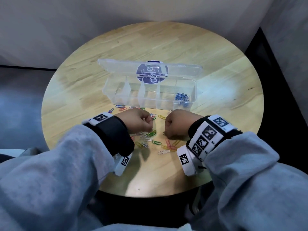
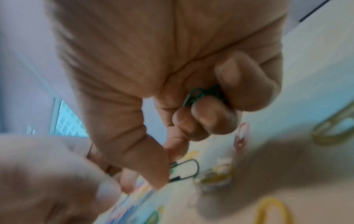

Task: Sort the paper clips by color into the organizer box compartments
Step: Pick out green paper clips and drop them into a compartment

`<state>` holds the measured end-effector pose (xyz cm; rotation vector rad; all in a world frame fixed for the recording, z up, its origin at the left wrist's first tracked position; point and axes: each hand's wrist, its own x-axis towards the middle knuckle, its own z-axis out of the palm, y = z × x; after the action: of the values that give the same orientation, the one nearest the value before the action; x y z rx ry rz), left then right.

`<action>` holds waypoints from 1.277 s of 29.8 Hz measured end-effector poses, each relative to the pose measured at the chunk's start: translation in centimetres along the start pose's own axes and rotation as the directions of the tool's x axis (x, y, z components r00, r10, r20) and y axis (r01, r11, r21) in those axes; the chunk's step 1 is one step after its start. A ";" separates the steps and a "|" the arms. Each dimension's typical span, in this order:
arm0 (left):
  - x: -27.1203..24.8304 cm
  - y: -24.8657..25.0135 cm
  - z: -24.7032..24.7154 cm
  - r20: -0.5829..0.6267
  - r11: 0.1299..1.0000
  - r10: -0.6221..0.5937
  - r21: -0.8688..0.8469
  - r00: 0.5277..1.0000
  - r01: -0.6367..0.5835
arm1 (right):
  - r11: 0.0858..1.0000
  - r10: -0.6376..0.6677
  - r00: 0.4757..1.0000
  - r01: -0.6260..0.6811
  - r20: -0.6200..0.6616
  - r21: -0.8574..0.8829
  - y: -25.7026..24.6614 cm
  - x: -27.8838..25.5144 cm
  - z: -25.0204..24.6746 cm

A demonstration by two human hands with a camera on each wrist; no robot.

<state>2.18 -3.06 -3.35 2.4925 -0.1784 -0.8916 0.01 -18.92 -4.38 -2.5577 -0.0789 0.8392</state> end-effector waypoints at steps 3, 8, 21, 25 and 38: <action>0.0 0.6 0.7 0.002 0.986 0.033 0.165 0.999 -0.033 | 0.988 0.026 0.999 -0.022 -0.023 0.151 0.8 -0.3 -1.1; 0.5 0.7 1.3 -0.017 0.945 0.064 0.321 0.998 -0.055 | 0.882 0.010 0.997 -0.042 0.071 0.470 2.3 -0.8 -1.5; 0.6 0.6 1.8 -0.049 0.905 0.096 0.420 0.994 -0.066 | 0.747 0.019 0.991 -0.104 0.135 0.657 1.5 -0.3 -1.1; 0.4 0.4 1.7 -0.019 0.910 0.150 0.394 0.988 -0.131 | 0.755 0.055 0.991 -0.121 0.122 0.645 1.3 -0.4 -1.2; 1.1 0.5 1.8 0.023 0.904 0.090 0.419 0.996 -0.091 | 0.877 -0.019 0.994 -0.036 0.109 0.479 1.7 -0.4 -0.6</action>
<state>1.91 -4.52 -4.92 2.8464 -0.5348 -0.8934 -0.12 -20.73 -4.46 -2.0452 0.0977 0.8760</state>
